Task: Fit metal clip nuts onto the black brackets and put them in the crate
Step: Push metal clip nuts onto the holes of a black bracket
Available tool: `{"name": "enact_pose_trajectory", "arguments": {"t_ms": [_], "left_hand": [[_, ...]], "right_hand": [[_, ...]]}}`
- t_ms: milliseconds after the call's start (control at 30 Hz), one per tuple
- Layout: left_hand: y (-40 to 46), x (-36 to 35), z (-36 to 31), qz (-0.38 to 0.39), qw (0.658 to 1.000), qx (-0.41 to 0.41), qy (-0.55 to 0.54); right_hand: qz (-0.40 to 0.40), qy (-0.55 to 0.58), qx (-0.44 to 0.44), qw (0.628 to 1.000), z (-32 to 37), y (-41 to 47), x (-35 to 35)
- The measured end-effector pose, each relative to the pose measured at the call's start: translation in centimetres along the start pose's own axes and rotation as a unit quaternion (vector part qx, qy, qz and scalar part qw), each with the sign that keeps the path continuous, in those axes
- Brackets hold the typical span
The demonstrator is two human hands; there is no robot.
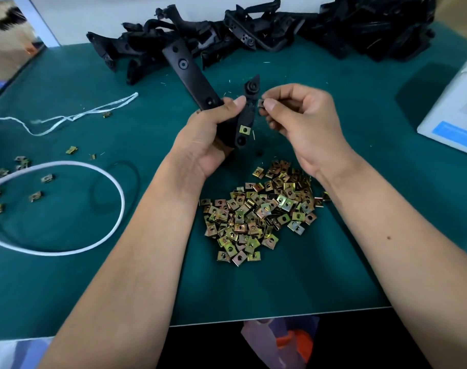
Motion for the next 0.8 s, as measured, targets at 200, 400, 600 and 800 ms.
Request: {"name": "enact_pose_trajectory", "arguments": {"t_ms": [200, 400, 600, 800], "left_hand": [[-0.18, -0.15, 0.06, 0.019, 1.0, 0.006, 0.003], [-0.38, -0.48, 0.46, 0.029, 0.999, 0.033, -0.012], [-0.53, -0.65, 0.6, 0.037, 0.998, 0.05, -0.021], [-0.52, -0.56, 0.69, 0.041, 0.997, 0.06, -0.021]], "right_hand": [[0.005, -0.003, -0.007, 1.0, -0.28, 0.02, -0.22], [0.0, 0.012, -0.003, 1.0, -0.23, -0.05, -0.16], [0.017, 0.044, 0.0, 0.999, 0.17, -0.25, -0.29], [0.006, 0.066, -0.015, 0.998, -0.07, -0.61, -0.71]]}}
Point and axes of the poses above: each hand's wrist, its own y-axis towards the middle knuckle, its own x-axis out of the back of the hand, z = x × y, the point moved 7 cm from there along y, towards the middle knuckle, and after that the axes turned 8 degrees about -z, right-handed, at the moved point
